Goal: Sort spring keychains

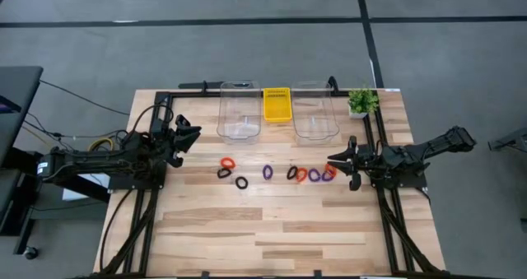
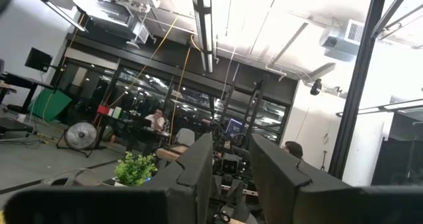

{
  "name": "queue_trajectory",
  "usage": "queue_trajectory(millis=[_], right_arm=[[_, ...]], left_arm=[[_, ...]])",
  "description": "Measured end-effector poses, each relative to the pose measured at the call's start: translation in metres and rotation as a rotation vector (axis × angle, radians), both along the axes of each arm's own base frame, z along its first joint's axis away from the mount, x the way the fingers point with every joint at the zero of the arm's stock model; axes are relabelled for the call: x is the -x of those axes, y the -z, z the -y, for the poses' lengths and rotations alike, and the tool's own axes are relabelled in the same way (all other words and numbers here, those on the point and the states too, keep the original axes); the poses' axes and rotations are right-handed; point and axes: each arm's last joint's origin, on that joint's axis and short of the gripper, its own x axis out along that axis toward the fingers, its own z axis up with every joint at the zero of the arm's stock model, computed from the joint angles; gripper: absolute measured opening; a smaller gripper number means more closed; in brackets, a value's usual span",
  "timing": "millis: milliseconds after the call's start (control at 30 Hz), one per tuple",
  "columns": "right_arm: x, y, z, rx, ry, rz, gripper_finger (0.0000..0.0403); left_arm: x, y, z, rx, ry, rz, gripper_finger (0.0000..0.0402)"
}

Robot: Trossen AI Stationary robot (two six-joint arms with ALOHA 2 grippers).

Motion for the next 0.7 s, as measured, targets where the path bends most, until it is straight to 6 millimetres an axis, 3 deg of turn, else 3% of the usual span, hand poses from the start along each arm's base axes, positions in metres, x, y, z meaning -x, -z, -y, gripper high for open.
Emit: queue_trajectory(millis=[333, 467, 700], right_arm=[[0.0, 0.0, 0.0, 0.002, 0.0, 0.0, 0.0074], [0.0, -0.0004, 0.0, 0.082, -0.005, -0.002, 0.0074], [-0.0002, -0.009, -0.0004, 0.004, -0.004, 0.091, 0.0074]], left_arm=[[0.0, 0.0, 0.0, 0.0, 0.0, 0.0, 0.0099], [0.0, 0.0, 0.0, 0.0, 0.0, 0.0, 0.0099], [0.0, 0.0, 0.0, 0.0, 0.0, 0.0, 0.0099]])
